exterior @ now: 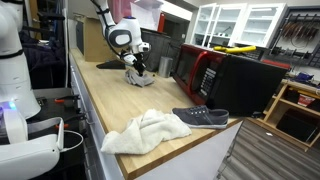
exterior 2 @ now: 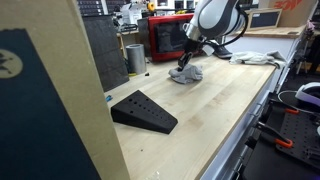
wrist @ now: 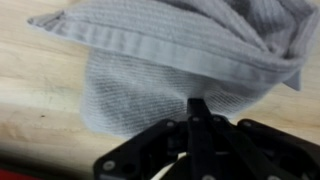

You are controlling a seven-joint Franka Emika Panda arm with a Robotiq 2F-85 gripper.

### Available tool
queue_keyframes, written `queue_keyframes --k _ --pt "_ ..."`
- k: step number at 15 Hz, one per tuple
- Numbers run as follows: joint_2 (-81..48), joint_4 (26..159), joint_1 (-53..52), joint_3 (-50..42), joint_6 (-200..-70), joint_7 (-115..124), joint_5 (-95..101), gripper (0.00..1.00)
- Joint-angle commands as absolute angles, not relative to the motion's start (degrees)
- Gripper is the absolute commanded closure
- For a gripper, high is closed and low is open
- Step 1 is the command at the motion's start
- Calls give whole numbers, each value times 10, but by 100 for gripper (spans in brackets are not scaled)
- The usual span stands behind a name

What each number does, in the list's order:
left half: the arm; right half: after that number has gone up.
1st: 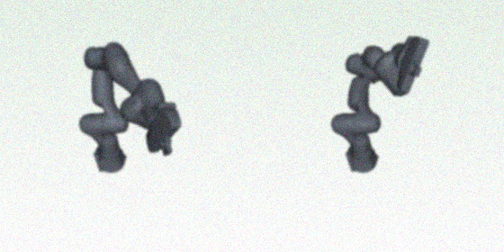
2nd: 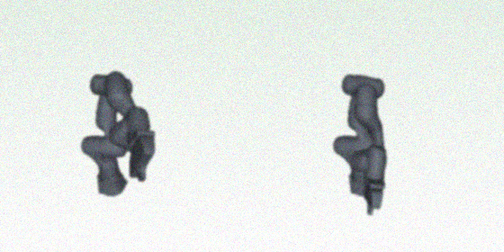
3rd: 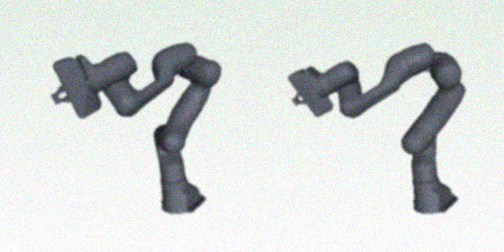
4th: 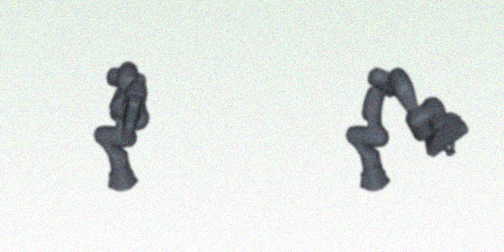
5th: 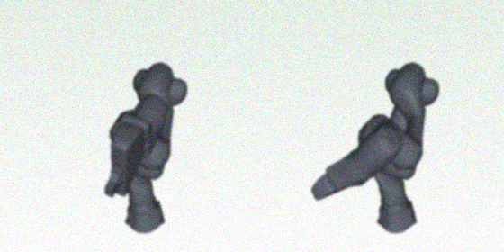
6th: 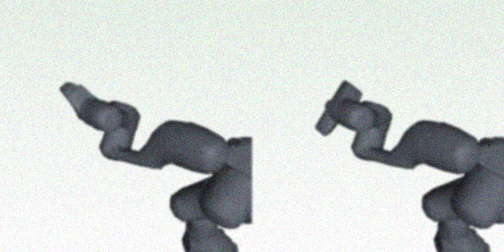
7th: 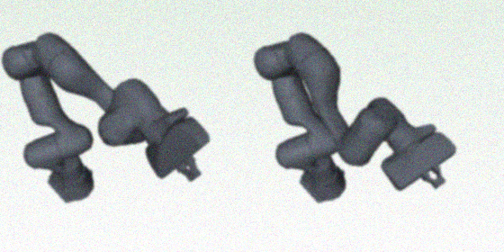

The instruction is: Fold the grey towel once from top to bottom and twice from right to left.

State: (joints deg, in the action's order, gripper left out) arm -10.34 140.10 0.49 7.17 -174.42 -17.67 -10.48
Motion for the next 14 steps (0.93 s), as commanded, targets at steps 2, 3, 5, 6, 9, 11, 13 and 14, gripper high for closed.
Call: queue_keyframes --k 2,3,5,6,9,11,13,14 --pt "-9 1486 6 25 -1691 -133 -38 100" --pt "5 1498 8 12 -1679 -123 -15 100" --pt "32 1519 14 -9 -1652 -97 34 100" --pt "43 1526 18 -15 -1634 -86 53 100" --pt "74 1537 13 -15 -1541 -105 22 100" --pt "90 1537 0 -16 -1462 -131 -20 100" --pt "107 1534 -9 -18 -1394 -151 -57 100" --pt "119 1534 -11 -20 -1367 -159 -69 100"
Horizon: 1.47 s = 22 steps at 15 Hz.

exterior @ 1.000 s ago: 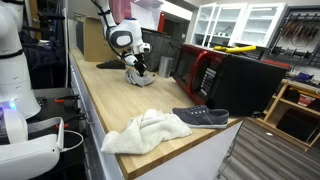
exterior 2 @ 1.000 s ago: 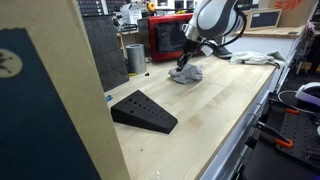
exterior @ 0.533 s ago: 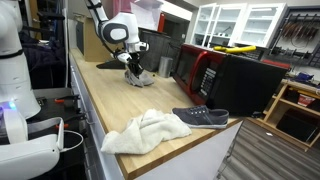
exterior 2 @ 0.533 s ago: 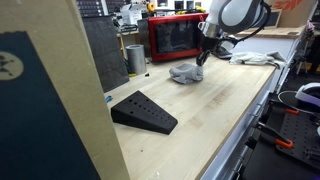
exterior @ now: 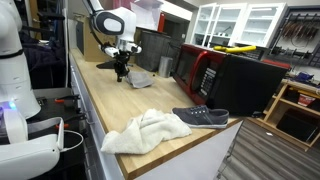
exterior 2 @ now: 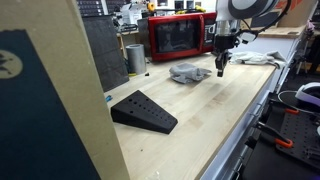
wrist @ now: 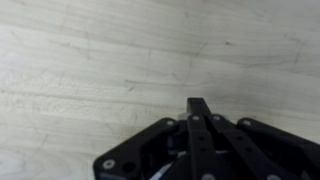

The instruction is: Fold the grey towel once from top to bottom and twice from right to left.

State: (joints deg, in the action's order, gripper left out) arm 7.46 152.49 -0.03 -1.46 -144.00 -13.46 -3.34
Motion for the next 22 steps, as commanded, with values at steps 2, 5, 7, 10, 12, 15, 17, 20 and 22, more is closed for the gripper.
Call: queue_keyframes --k 2,5,7,10,12,15,17,20,22 --pt "152 1531 -12 -22 -1322 -161 -74 100" --pt "207 1522 -9 -25 -1264 -153 -61 100" --pt "243 1514 -5 -30 -1234 -149 -50 100" --pt "300 1504 -1 -36 -1196 -145 -34 100" --pt "334 1494 1 -35 -1167 -140 -22 100" --pt "359 1468 -4 -29 -1135 -126 -17 100" --pt "365 1442 -5 -29 -1112 -122 -19 73" --pt "369 1411 -6 -23 -1108 -104 -19 53" --pt "362 1390 -6 -18 -1109 -92 -19 38"
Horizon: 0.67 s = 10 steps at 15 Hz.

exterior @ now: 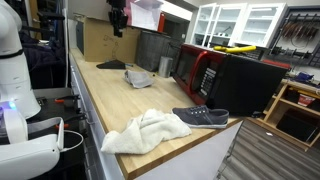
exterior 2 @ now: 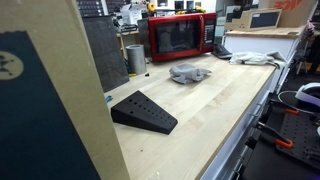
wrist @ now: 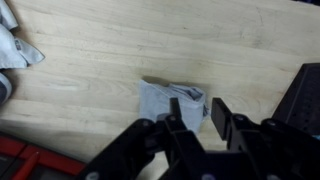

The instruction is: Fold the grey towel once from top to bottom and twice from right to left.

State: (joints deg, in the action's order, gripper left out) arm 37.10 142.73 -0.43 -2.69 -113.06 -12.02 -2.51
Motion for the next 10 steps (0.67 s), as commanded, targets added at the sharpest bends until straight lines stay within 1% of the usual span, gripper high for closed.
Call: queue_keyframes --k 1,5,8,9,10 --pt "357 1379 -6 -16 -1108 -85 -20 29" --pt "335 1346 -6 -11 -1092 -46 -33 1" --pt "325 1333 -3 -9 -1056 -13 -43 0" --pt "342 1357 -6 -14 -1089 -40 -33 0" --pt "338 1354 -5 -14 -1082 -33 -36 0"
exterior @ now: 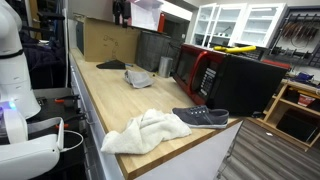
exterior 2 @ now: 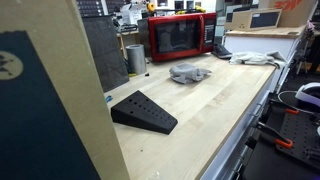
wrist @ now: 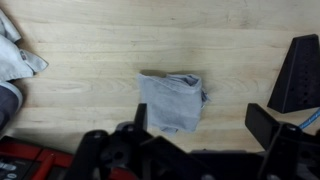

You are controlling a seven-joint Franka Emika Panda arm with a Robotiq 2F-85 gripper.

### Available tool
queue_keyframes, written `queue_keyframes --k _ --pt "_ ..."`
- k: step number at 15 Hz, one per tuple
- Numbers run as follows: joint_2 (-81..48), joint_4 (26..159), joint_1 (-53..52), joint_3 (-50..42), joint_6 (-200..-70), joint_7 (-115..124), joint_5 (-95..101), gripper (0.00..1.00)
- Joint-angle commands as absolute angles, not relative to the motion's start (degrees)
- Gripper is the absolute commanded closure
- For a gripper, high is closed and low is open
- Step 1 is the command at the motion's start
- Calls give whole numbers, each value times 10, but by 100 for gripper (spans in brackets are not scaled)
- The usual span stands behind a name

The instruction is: Fold the grey towel once from top to bottom and twice from right to left.

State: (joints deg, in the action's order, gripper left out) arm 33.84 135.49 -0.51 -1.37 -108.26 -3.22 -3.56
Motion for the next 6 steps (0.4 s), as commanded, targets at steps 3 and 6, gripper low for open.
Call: queue_keyframes --k 3,6 --pt "333 1352 -5 -13 -1079 -29 -37 0" --pt "333 1351 -5 -13 -1078 -29 -37 0"
